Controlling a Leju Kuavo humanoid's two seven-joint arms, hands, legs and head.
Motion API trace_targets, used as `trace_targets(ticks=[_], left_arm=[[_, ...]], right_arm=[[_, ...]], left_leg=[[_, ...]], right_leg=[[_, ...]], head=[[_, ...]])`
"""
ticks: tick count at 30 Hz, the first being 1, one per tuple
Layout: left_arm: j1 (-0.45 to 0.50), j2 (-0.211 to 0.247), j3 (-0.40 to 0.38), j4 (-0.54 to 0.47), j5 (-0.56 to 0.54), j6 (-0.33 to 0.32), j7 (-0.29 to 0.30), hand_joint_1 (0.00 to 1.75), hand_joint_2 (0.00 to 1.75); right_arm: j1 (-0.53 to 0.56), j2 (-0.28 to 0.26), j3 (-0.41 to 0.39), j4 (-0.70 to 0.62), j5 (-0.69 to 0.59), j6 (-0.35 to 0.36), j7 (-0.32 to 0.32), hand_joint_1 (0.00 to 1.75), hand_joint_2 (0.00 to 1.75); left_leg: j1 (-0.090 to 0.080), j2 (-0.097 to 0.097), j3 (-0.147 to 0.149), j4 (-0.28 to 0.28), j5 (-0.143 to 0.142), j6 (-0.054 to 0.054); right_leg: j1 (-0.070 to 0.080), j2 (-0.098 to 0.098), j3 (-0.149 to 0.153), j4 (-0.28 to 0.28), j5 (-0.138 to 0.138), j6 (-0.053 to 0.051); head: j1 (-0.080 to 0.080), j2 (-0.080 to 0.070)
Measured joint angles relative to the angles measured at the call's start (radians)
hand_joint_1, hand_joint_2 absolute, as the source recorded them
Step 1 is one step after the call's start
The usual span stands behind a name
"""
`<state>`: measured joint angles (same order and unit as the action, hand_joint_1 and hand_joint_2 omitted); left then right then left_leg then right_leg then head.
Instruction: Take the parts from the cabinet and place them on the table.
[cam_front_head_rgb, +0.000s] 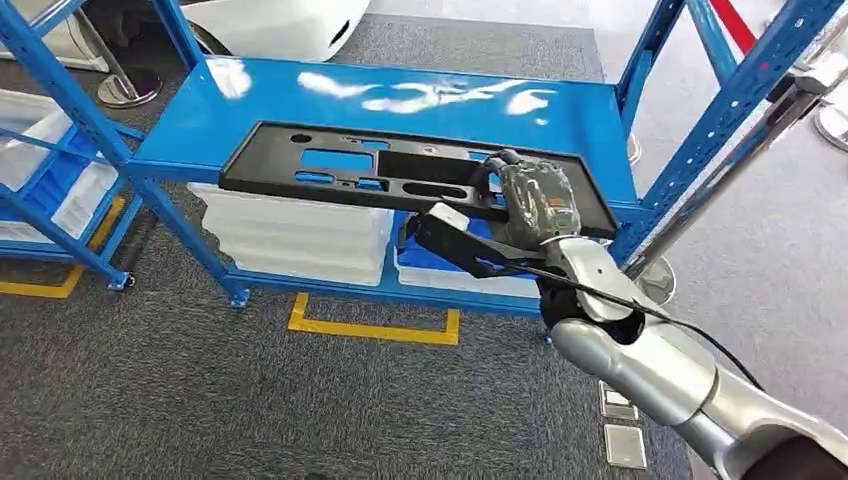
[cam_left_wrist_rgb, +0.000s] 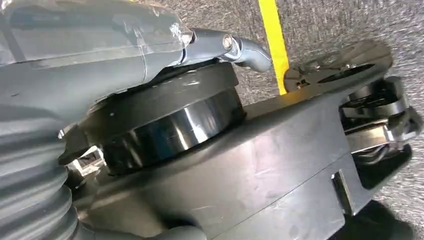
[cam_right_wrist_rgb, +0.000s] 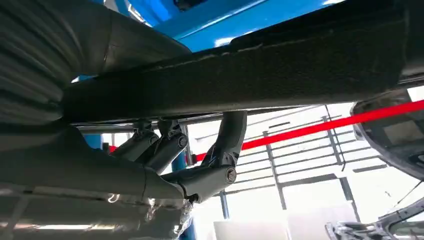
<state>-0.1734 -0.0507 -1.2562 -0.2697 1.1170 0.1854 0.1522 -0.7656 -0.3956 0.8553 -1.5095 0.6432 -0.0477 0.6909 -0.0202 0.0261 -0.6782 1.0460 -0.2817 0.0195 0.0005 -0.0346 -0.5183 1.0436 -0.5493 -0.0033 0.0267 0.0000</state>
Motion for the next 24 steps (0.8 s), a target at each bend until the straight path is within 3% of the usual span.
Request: trace_targets(ticks=[1,3,4,5,6,8,9,10,12,13,14,15,16,18,19,20,21,23,24], left_arm=[[0.000,0.000,0.000,0.000,0.000,0.000,0.000,0.00,1.75],[0.000,0.000,0.000,0.000,0.000,0.000,0.000,0.00,1.75],[0.000,0.001,0.000,0.000,0.000,0.000,0.000,0.00,1.75],[0.000,0.002,0.000,0.000,0.000,0.000,0.000,0.00,1.75],[0.000,0.002,0.000,0.000,0.000,0.000,0.000,0.00,1.75],[-0.001,0.002,0.000,0.000,0.000,0.001,0.000,0.00,1.75],[-0.002,0.002,0.000,0.000,0.000,0.001,0.000,0.00,1.75],[-0.002,0.002,0.000,0.000,0.000,0.002,0.000,0.00,1.75],[-0.001,0.002,0.000,0.000,0.000,0.003,-0.003,0.00,1.75],[0.000,0.002,0.000,0.000,0.000,0.003,-0.002,0.00,1.75],[0.004,0.002,0.000,0.001,0.000,0.003,0.001,0.00,1.75],[0.008,0.002,0.000,0.000,-0.001,0.003,0.001,0.00,1.75],[0.010,0.002,0.000,0.000,-0.002,0.003,0.001,0.00,1.75],[0.011,0.002,0.000,0.000,-0.003,0.003,0.000,0.00,1.75],[0.012,0.002,0.000,0.000,-0.003,0.003,0.000,0.00,1.75],[0.012,0.001,0.000,0.000,-0.003,0.002,0.000,0.00,1.75],[0.012,0.001,0.000,0.000,-0.003,0.002,0.000,0.00,1.75],[0.012,0.001,0.000,0.000,-0.004,0.002,0.000,0.00,1.75],[0.013,0.001,0.000,0.000,-0.004,0.002,0.000,0.00,1.75]], right_arm=[[0.001,0.000,-0.001,-0.003,0.001,0.000,0.000,1.75,1.75],[-0.001,0.000,-0.001,-0.003,0.001,0.000,0.000,1.75,1.75],[-0.001,0.000,-0.001,-0.003,0.001,0.001,0.001,1.75,1.75],[-0.002,0.000,0.000,-0.004,0.000,0.002,0.001,1.75,1.75],[-0.003,0.000,0.000,-0.004,0.000,0.003,0.003,1.75,1.75],[-0.003,0.002,0.000,-0.004,0.000,0.003,0.003,1.75,1.75],[-0.003,0.002,0.000,-0.004,0.000,0.004,0.003,1.75,1.75],[-0.003,0.002,0.000,-0.004,0.000,0.005,0.003,1.75,1.75],[-0.003,0.002,0.000,-0.004,-0.002,0.005,0.003,1.75,1.75],[-0.003,0.002,0.000,-0.004,-0.003,0.006,0.003,1.75,1.75],[-0.003,0.002,0.000,-0.004,-0.003,0.006,0.003,1.75,1.75],[-0.005,0.002,-0.001,-0.004,-0.003,0.006,0.004,1.75,1.75],[-0.006,0.002,-0.001,-0.005,-0.004,0.005,0.005,1.75,1.75],[-0.006,0.001,-0.001,-0.004,-0.005,0.005,0.006,1.75,1.75],[-0.004,0.000,-0.001,-0.004,-0.006,0.006,0.006,1.75,1.75],[0.000,-0.002,-0.001,-0.004,-0.006,0.006,0.006,1.75,1.75],[0.000,-0.002,-0.001,-0.004,-0.007,0.006,0.006,1.75,1.75],[0.000,-0.002,-0.001,-0.004,-0.008,0.006,0.006,1.75,1.75],[0.002,-0.002,-0.001,-0.004,-0.008,0.006,0.006,1.75,1.75]], left_leg=[[0.001,0.002,-0.001,-0.002,0.010,-0.006],[0.005,0.008,-0.001,-0.009,0.029,-0.014],[-0.001,0.007,-0.004,-0.011,0.035,-0.020],[0.002,-0.006,-0.013,0.005,0.001,-0.030],[0.005,-0.017,-0.031,0.048,-0.057,-0.038],[0.011,-0.022,-0.063,0.200,-0.175,-0.048],[0.012,-0.023,-0.070,0.266,-0.202,-0.051],[0.013,-0.023,-0.065,0.306,-0.196,-0.051],[0.019,-0.025,-0.014,0.272,-0.114,-0.054],[0.024,-0.028,0.029,0.214,-0.079,-0.055],[0.030,-0.045,0.083,0.134,-0.072,-0.056],[0.029,-0.069,0.135,0.048,-0.109,-0.053],[0.027,-0.072,0.160,-0.004,-0.131,-0.039],[0.019,-0.066,0.150,-0.008,-0.125,-0.030],[0.021,-0.060,0.145,-0.015,-0.115,-0.019],[0.024,-0.048,0.142,-0.019,-0.107,-0.010],[0.022,-0.045,0.135,-0.019,-0.101,-0.002],[0.017,-0.032,0.122,-0.018,-0.092,0.007],[0.014,-0.027,0.116,-0.017,-0.088,0.010]], right_leg=[[0.001,0.003,0.008,-0.021,-0.009,-0.012],[0.006,0.012,-0.004,-0.018,0.007,-0.019],[-0.003,0.012,-0.010,-0.031,0.022,-0.028],[-0.007,0.010,-0.015,-0.034,0.036,-0.034],[-0.008,0.013,-0.029,-0.034,0.047,-0.046],[-0.006,0.020,-0.057,-0.030,0.067,-0.048],[-0.005,0.023,-0.071,-0.028,0.077,-0.047],[-0.005,0.029,-0.086,-0.025,0.087,-0.046],[-0.005,0.041,-0.115,-0.020,0.101,-0.041],[-0.005,0.046,-0.127,-0.017,0.108,-0.037],[-0.005,0.052,-0.136,-0.013,0.115,-0.029],[0.000,0.058,-0.147,-0.009,0.122,-0.023],[-0.001,0.062,-0.152,-0.008,0.132,-0.017],[-0.005,0.073,-0.160,-0.013,0.152,-0.007],[-0.008,0.077,-0.166,-0.013,0.157,0.000],[-0.012,0.066,-0.173,-0.001,0.138,0.001],[-0.011,0.051,-0.188,0.038,0.099,0.005],[-0.011,0.044,-0.245,0.196,0.012,0.010],[-0.011,0.044,-0.272,0.275,-0.019,0.012]], head=[[-0.005,0.000],[-0.006,0.000],[-0.003,0.000],[-0.006,0.000],[-0.015,0.000],[-0.027,0.000],[-0.029,0.000],[-0.031,0.000],[-0.036,0.000],[-0.039,0.000],[-0.039,0.000],[-0.045,0.000],[-0.042,0.000],[-0.037,0.000],[-0.034,0.000],[-0.037,0.000],[-0.028,0.000],[-0.017,0.000],[-0.013,0.000]])
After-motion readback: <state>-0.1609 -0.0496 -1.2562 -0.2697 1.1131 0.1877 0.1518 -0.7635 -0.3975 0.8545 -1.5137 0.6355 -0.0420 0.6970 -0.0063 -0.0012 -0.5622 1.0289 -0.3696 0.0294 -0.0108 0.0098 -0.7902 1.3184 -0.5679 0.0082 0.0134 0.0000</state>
